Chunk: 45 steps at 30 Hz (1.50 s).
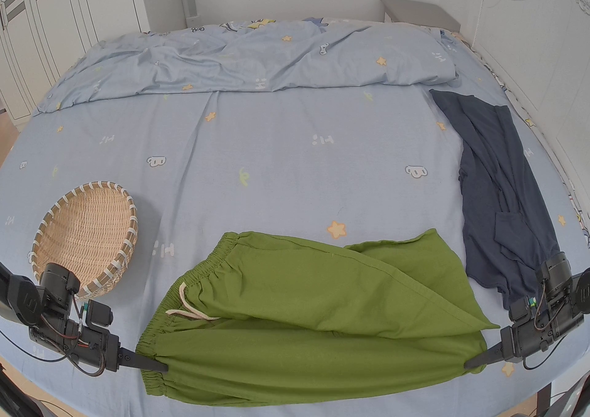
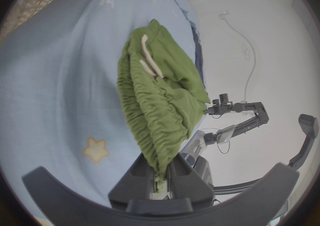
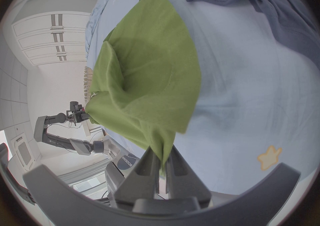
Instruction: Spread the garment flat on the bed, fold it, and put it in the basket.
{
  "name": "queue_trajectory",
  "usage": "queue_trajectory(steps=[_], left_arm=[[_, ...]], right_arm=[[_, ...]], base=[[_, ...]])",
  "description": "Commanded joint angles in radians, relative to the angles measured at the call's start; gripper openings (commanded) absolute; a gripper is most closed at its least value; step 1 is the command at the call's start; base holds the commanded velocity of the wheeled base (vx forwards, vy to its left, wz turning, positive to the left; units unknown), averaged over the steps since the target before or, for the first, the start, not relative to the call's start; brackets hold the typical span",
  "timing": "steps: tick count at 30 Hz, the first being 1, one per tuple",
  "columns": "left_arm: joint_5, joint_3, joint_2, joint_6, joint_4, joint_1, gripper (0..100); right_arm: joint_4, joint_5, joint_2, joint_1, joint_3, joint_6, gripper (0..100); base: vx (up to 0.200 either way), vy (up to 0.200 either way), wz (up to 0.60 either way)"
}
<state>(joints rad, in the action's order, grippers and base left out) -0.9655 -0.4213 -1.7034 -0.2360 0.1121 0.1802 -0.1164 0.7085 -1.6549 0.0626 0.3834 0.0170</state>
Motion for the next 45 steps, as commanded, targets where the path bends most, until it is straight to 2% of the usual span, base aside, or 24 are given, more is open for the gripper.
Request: queue_trajectory(steps=[1, 8, 14, 18, 21, 25, 26, 27, 37, 41, 44, 45], left_arm=[[0.042, 0.018, -0.010, -0.036, 0.029, 0.019, 0], [0.059, 0.047, -0.015, -0.046, 0.026, -0.010, 0], [0.108, 0.062, -0.030, -0.054, 0.011, -0.013, 0], [0.133, 0.113, -0.055, -0.054, -0.060, -0.042, 0], [0.171, 0.150, -0.079, -0.054, -0.135, -0.054, 0], [0.180, 0.173, -0.099, -0.054, -0.206, -0.054, 0], [0.180, 0.173, -0.099, -0.054, -0.206, -0.054, 0], [0.180, 0.173, -0.101, -0.054, -0.206, -0.053, 100], [0.176, 0.157, -0.047, -0.049, -0.178, -0.036, 100], [0.180, 0.108, 0.024, -0.046, -0.095, -0.004, 100], [0.179, -0.039, 0.140, -0.046, 0.130, 0.053, 100], [0.179, -0.047, 0.145, -0.046, 0.143, 0.054, 100]], right_arm=[[-0.011, -0.041, 0.021, -0.009, -0.040, -0.005, 0], [0.023, -0.080, -0.005, -0.035, -0.090, -0.014, 0], [0.144, -0.118, -0.043, -0.049, -0.155, -0.015, 0], [0.238, -0.155, -0.085, -0.076, -0.202, -0.017, 0], [0.258, -0.155, -0.086, -0.076, -0.210, -0.017, 0], [0.261, -0.155, -0.085, -0.076, -0.213, -0.019, 0], [0.261, -0.155, -0.085, -0.076, -0.213, -0.019, 100], [0.261, -0.153, -0.085, -0.076, -0.212, -0.017, 100], [0.259, -0.146, -0.025, -0.067, -0.213, -0.017, 100], [0.254, -0.144, 0.058, -0.053, -0.213, -0.015, 100], [0.234, -0.146, 0.218, -0.052, -0.204, -0.006, 100], [0.233, -0.146, 0.224, -0.052, -0.202, -0.006, 100]], base=[[0.000, 0.000, 0.00], [0.000, 0.000, 0.00], [0.000, 0.000, 0.00], [0.000, 0.000, 0.00], [0.000, 0.000, 0.00], [0.000, 0.000, 0.00], [0.000, 0.000, 0.00], [0.000, 0.000, 0.00], [0.000, 0.000, 0.00], [0.000, 0.000, 0.00], [0.000, 0.000, 0.00], [0.000, 0.000, 0.00]])
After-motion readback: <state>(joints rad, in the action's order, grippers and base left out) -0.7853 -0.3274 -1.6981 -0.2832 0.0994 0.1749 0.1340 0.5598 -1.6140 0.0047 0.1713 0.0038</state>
